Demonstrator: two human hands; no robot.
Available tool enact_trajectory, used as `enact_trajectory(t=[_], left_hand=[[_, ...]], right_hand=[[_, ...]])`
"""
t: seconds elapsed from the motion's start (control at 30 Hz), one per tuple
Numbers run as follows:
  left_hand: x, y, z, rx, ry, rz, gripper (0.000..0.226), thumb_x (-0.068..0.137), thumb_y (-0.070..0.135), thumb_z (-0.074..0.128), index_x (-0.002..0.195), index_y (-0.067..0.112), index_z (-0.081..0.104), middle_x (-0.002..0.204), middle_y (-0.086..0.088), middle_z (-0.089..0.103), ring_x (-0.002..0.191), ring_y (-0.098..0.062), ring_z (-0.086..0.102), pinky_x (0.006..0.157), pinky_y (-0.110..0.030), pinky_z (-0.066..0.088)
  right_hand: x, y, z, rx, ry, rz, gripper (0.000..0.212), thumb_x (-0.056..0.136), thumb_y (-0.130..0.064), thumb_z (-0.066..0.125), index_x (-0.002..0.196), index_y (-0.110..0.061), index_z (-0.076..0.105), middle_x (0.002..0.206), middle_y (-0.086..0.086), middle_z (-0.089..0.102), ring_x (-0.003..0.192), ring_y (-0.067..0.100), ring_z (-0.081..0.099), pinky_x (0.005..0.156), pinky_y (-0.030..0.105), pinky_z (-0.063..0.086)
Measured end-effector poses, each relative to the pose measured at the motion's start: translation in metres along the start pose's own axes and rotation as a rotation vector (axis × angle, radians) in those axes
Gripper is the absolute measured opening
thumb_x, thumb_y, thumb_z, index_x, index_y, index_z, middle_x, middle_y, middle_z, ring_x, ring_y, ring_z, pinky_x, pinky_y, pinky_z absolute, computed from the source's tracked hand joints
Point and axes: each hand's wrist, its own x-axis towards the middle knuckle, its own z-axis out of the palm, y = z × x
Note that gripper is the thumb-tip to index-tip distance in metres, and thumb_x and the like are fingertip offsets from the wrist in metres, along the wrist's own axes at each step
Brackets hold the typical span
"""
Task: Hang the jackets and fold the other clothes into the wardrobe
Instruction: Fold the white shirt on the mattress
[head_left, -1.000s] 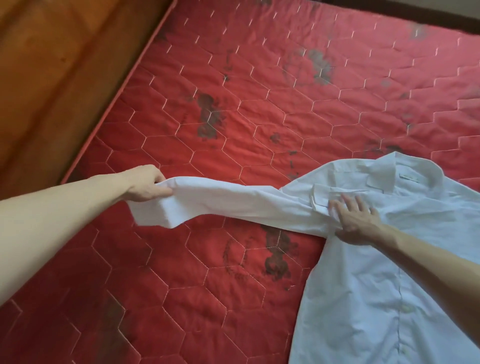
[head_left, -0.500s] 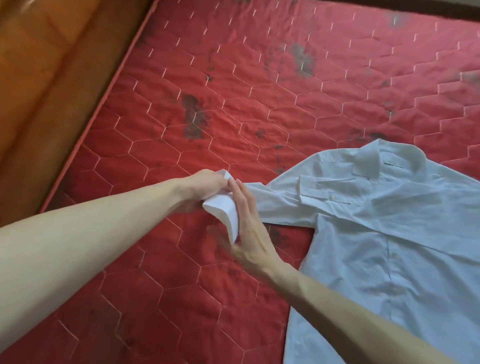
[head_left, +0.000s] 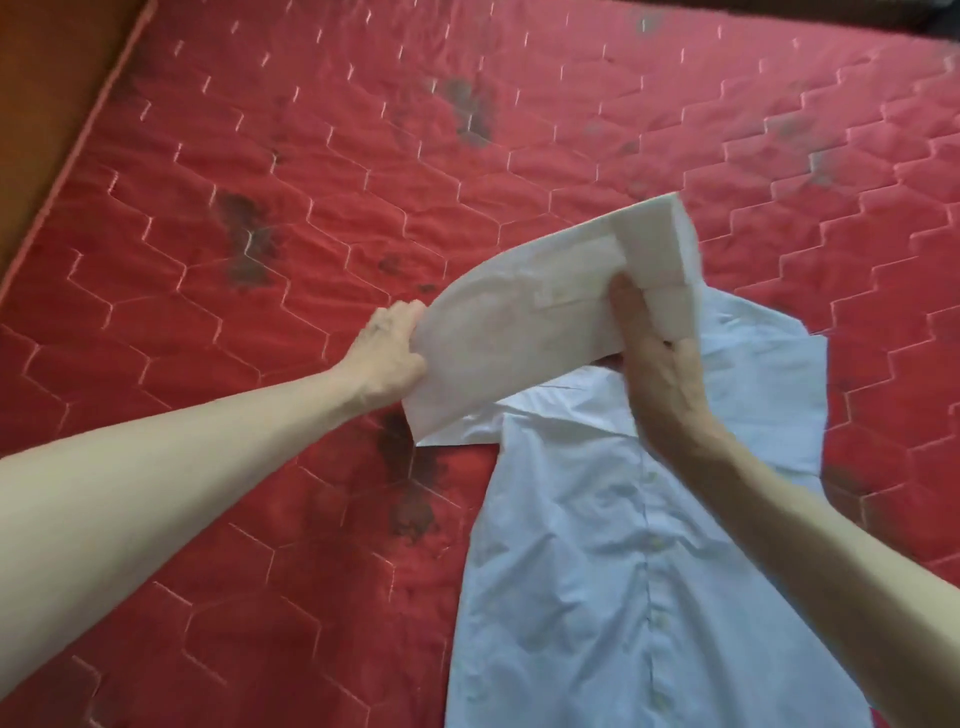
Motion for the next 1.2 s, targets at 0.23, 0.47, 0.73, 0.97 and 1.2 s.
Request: enact_trajectory(t=[0.23, 0.47, 0.73, 0.97, 1.2], left_hand=[[0.041, 0.046, 0.049, 0.255, -0.162, 0.018, 0.027, 0.077, 0.005, 0.057, 0.103, 0.015, 0.057, 0.094, -0.009, 0.066, 0.094, -0.038, 0.062, 0.08, -0.045, 0.05], [0.08, 0.04, 0.047, 0.643, -0.189, 0.116, 0.028, 0.075, 0.003, 0.058, 0.068, 0.018, 0.036, 0.064, 0.002, 0.047, 0.071, -0.034, 0.048, 0.066, -0.039, 0.027], [0.125, 0.046, 0.049, 0.494, 0.011, 0.197, 0.025, 0.066, -0.007, 0.059, 0.075, 0.016, 0.056, 0.055, 0.005, 0.049, 0.06, -0.033, 0.048, 0.059, -0.037, 0.026], [0.152, 0.056, 0.075, 0.763, 0.04, 0.22, 0.015, 0.091, 0.006, 0.048, 0.089, 0.015, 0.06, 0.067, -0.001, 0.062, 0.07, -0.029, 0.056, 0.089, -0.042, 0.037], [0.115, 0.058, 0.125, 0.705, 0.266, 0.241, 0.033, 0.101, 0.025, 0.053, 0.127, 0.005, 0.057, 0.127, -0.019, 0.056, 0.115, -0.039, 0.05, 0.098, -0.052, 0.039]], right_hand=[[0.044, 0.0, -0.129, 0.093, 0.266, -0.006, 0.014, 0.104, -0.03, 0.059, 0.108, -0.032, 0.072, 0.099, -0.01, 0.075, 0.098, 0.016, 0.073, 0.071, 0.037, 0.062], [0.056, 0.097, -0.224, -0.006, 0.504, 0.204, 0.018, 0.096, -0.023, 0.075, 0.114, -0.019, 0.076, 0.112, -0.002, 0.079, 0.104, 0.016, 0.076, 0.077, 0.035, 0.065], [0.066, 0.158, -0.27, -0.355, 0.436, 0.254, 0.008, 0.098, -0.021, 0.073, 0.092, -0.016, 0.073, 0.077, -0.01, 0.072, 0.065, -0.007, 0.063, 0.061, 0.013, 0.052], [0.081, 0.163, -0.293, -0.77, 0.476, 0.314, 0.03, 0.099, -0.032, 0.064, 0.089, -0.005, 0.062, 0.088, 0.015, 0.068, 0.087, 0.037, 0.062, 0.072, 0.041, 0.042], [0.069, 0.169, -0.278, -1.492, 0.182, -0.201, 0.059, 0.105, -0.025, 0.054, 0.158, -0.007, 0.036, 0.161, 0.019, 0.035, 0.147, 0.04, 0.035, 0.114, 0.055, 0.032]])
